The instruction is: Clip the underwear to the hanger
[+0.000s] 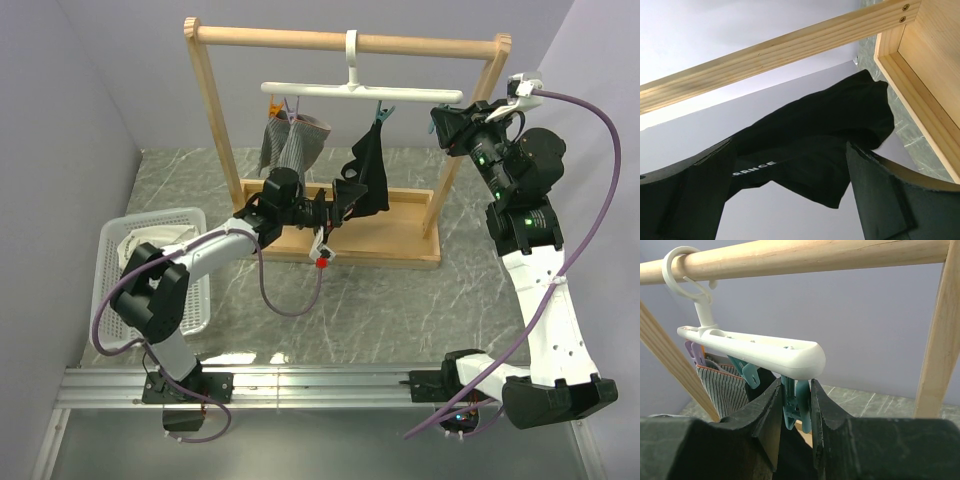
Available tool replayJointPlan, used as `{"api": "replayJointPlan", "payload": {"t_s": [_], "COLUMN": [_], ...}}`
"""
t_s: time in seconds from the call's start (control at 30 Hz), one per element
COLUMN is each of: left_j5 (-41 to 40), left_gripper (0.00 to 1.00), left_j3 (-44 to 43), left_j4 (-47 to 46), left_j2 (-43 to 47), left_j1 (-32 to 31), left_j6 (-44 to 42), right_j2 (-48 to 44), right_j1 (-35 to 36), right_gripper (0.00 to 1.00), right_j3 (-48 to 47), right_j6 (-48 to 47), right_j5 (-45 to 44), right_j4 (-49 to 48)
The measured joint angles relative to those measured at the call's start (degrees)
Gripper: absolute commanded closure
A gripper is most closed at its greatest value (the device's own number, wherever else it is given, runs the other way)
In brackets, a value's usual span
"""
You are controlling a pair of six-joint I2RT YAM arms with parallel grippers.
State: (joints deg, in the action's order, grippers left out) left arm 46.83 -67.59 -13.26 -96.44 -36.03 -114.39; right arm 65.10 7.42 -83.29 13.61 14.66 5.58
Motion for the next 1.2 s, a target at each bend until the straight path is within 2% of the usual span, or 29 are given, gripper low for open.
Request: {"api": "replayJointPlan", "payload": {"t_s": [0.33,0.4,0.43,0.53,0.8,0.9,0.93,1.03,1.2], "left_j5": [1.3,1.2,1.1,0.5,-0.3,-0.5,-0.6,-1.0,-1.4], "left_gripper": [0.07,0.14,0.23,0.35,0.56,0.73,0.83,0.96,0.98], "left_j3": [-3.9,-4.5,-4.8,-5.7,-8.3,-9.8,-10.1,-10.6,-14.1], "left_j4": [8.3,10.6,11.5,13.4,15.0,15.4,15.6,15.9,22.3], "left_j2": [-1.8,-2.2,-2.4,-3.0,-4.3,-4.7,-4.7,-4.7,-4.9], "left_j1": [0.0,0.0,0.0,-0.1,-0.8,-1.2,-1.3,-1.7,-2.1], "left_j6": [0.0,0.0,0.0,-0.2,-0.1,-0.1,0.0,-0.1,-0.2], "right_j2": [0.0,0.0,0.0,0.0,0.0,0.0,0.0,0.0,0.0], "right_j1": [-0.7,-0.9,-0.9,-1.2,-1.6,-1.7,-1.8,-2.0,-2.2], "right_gripper": [1.00,1.00,1.00,1.00,1.00,1.00,1.00,1.00,1.00], "right_j3": [0.0,0.0,0.0,0.1,0.2,0.4,0.4,0.4,0.4], "right_j6": [0.5,0.5,0.5,0.5,0.9,0.9,0.9,1.1,1.3], "right_j5": [1.0,1.2,1.3,1.5,2.0,2.3,2.4,2.6,3.0], "right_j4": [0.0,0.0,0.0,0.0,-0.3,-0.5,-0.5,-0.5,-0.5]}}
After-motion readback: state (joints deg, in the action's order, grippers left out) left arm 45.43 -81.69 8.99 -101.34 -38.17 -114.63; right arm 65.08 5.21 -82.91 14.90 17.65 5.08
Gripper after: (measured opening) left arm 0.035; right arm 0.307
